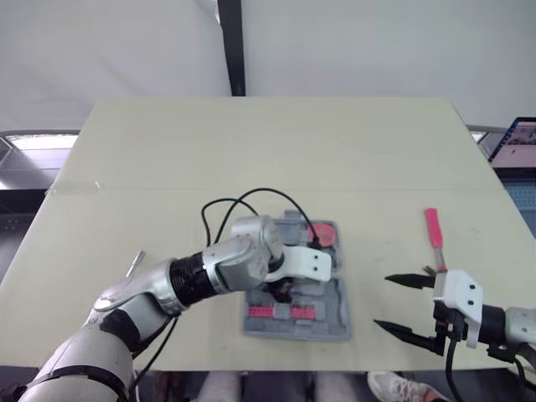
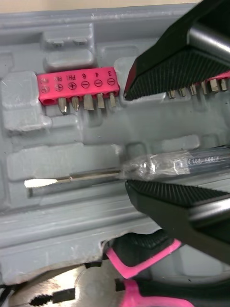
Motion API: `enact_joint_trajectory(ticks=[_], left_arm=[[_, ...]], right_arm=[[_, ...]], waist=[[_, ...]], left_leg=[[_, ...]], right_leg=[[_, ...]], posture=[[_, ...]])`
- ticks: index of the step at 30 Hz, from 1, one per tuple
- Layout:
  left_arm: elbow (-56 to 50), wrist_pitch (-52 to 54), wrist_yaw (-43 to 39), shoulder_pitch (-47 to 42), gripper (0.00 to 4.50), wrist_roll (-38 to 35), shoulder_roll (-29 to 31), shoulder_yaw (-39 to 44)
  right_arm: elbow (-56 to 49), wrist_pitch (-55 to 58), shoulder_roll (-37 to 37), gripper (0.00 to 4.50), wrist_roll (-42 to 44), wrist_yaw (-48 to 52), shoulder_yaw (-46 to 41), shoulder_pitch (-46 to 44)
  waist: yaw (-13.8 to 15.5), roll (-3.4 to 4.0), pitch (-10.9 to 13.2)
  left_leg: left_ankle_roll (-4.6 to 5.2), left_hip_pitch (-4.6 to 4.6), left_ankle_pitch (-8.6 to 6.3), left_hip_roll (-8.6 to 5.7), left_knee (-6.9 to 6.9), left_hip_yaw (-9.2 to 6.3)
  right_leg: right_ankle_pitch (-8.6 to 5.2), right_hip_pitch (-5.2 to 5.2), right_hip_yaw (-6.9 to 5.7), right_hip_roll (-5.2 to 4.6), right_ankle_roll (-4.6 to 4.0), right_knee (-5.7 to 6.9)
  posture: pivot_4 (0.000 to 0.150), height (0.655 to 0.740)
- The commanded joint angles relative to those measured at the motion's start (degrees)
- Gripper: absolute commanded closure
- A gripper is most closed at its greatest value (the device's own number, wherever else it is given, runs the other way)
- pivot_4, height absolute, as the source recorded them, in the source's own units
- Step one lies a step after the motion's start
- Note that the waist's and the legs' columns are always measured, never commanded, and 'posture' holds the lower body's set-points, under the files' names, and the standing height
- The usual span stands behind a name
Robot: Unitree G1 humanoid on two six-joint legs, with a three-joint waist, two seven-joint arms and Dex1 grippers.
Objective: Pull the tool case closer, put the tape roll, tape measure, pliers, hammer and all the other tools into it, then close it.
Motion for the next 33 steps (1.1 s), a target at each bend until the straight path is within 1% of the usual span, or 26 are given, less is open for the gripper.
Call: enact_joint_trajectory(ticks=[1, 2, 3, 5, 7, 8, 9, 12, 15, 16, 18, 19, 21, 26, 33], left_arm=[[-4.9, 2.7, 0.8, 0.0, 1.66, -3.0, -0.9, 4.5], [-5.3, 3.3, 1.6, 0.6, 1.66, -3.7, -1.5, 6.0], [-5.3, 3.5, 4.2, 1.9, 1.89, -4.0, -2.8, 8.8], [-5.4, 3.5, 7.6, 3.6, 2.49, -4.8, -4.5, 12.8], [-5.9, 1.8, 9.8, 5.2, 3.51, -5.4, -4.7, 15.6], [-6.1, 1.0, 11.1, 6.4, 3.93, -5.9, -5.1, 17.7], [-6.4, -0.5, 12.1, 7.7, 4.47, -6.5, -4.9, 19.5], [-6.8, -8.3, 13.3, 12.5, 4.47, -9.2, -4.2, 25.2], [-5.2, -20.1, 14.1, 18.6, 4.47, -12.1, -3.5, 31.9], [-4.7, -23.8, 13.5, 20.1, 4.47, -12.7, -2.6, 33.1], [-3.8, -27.7, 12.0, 23.1, 4.47, -16.0, -2.2, 36.5], [-3.2, -29.9, 11.5, 24.4, 4.47, -16.5, -1.6, 37.2], [-2.5, -32.5, 9.3, 27.0, 4.47, -18.0, -0.2, 37.5], [-0.5, -39.4, 6.5, 30.8, 4.47, -17.2, 2.1, 35.7], [4.0, -44.5, 8.5, 32.4, 4.47, -13.0, 2.3, 33.0]], right_arm=[[-1.6, -0.1, -0.2, 0.00, 1.1, -0.1, -1.4, 0.0], [-1.5, -0.1, -0.2, 0.00, 1.1, -0.1, -1.4, -0.1], [-1.5, -0.1, -0.3, 0.00, 1.1, -0.1, -1.3, -0.2], [-1.5, 0.0, -0.3, 0.00, 1.1, -0.1, -1.3, -0.3], [-1.6, 0.1, -0.2, 0.00, 1.1, -0.2, -1.2, -0.4], [-1.6, 0.1, -0.2, 0.00, 1.1, -0.3, -1.1, -0.4], [-1.7, 0.1, -0.2, 0.00, 1.1, -0.3, -1.0, -0.5], [-1.7, 0.1, 0.0, 0.00, 1.1, -0.4, -1.1, -0.5], [-2.0, 0.3, 0.2, 0.00, 1.6, -0.5, -1.4, -0.4], [-2.1, 0.5, 0.4, 0.00, 2.1, -0.7, -1.6, -0.5], [-2.5, 0.9, 0.7, 0.00, 3.2, -0.9, -2.0, -0.6], [-2.8, 1.1, 0.8, 0.00, 3.7, -0.9, -2.2, -0.6], [-3.1, 1.4, 0.8, 0.00, 4.3, -0.9, -2.5, -0.5], [-3.3, 1.2, 0.7, 0.00, 4.4, -1.0, -2.9, 0.3], [-3.3, 1.2, 0.7, 0.00, 4.0, -1.6, -3.0, 0.3]], waist=[[0.0, 0.00, 0.0], [0.0, 0.00, 0.0], [0.1, 0.00, 0.0], [0.1, 0.00, 0.0], [0.0, 0.00, 0.0], [0.0, 0.01, 0.0], [0.0, 0.01, 0.0], [-0.2, 0.03, 0.0], [-0.1, 0.04, 0.0], [-0.1, 0.04, 0.0], [-0.1, 0.04, 0.0], [-0.1, 0.04, 0.0], [0.0, 0.06, 0.0], [0.0, 0.06, 0.0], [-0.1, 0.07, 0.0]], left_leg=[[0.00, 0.00, 0.00, 0.00, 0.00, 0.00], [0.00, 0.00, 0.00, 0.00, 0.01, 0.00], [0.00, 0.00, 0.00, 0.00, 0.01, 0.00], [0.01, 0.00, -0.01, 0.00, 0.05, 0.00], [0.01, 0.00, -0.01, 0.00, 0.06, 0.00], [0.01, 0.00, -0.01, 0.00, 0.05, 0.00], [0.01, 0.00, -0.01, 0.00, 0.04, 0.00], [0.01, 0.03, 0.00, 0.02, 0.03, 0.00], [0.01, 0.03, 0.00, 0.01, 0.06, 0.00], [0.01, 0.02, 0.00, 0.02, 0.07, 0.00], [0.01, 0.03, 0.00, 0.02, 0.07, 0.00], [0.01, 0.02, 0.00, 0.02, 0.07, 0.00], [0.01, 0.02, -0.01, 0.00, 0.09, 0.00], [0.01, 0.03, -0.01, -0.01, 0.08, 0.00], [0.01, 0.04, -0.01, 0.00, 0.07, 0.00]], right_leg=[[0.00, 0.00, 0.00, 0.00, 0.00, 0.01], [0.00, 0.01, 0.00, 0.00, 0.00, 0.01], [0.00, 0.01, 0.00, 0.00, 0.00, 0.01], [0.00, 0.02, 0.00, -0.01, 0.00, 0.02], [0.00, 0.01, 0.00, -0.01, 0.00, 0.02], [0.00, 0.01, 0.00, -0.01, 0.00, 0.02], [0.00, 0.00, 0.00, -0.01, 0.00, 0.02], [-0.01, -0.01, 0.00, 0.00, -0.01, 0.06], [-0.01, 0.00, 0.00, -0.02, -0.01, 0.07], [-0.01, 0.00, 0.00, -0.01, -0.01, 0.07], [-0.01, 0.00, -0.01, -0.01, -0.01, 0.07], [-0.01, 0.00, -0.01, -0.02, -0.01, 0.08], [-0.01, 0.02, -0.01, -0.03, -0.01, 0.07], [-0.01, 0.02, -0.02, -0.03, -0.01, 0.07], [-0.01, 0.02, -0.02, -0.03, -0.01, 0.08]], posture=[[0.150, 0.7400], [0.150, 0.7400], [0.150, 0.7400], [0.150, 0.7400], [0.150, 0.7400], [0.150, 0.7400], [0.150, 0.7400], [0.150, 0.7400], [0.150, 0.7400], [0.150, 0.7400], [0.150, 0.7400], [0.150, 0.7400], [0.150, 0.7400], [0.150, 0.7400], [0.150, 0.7400]])
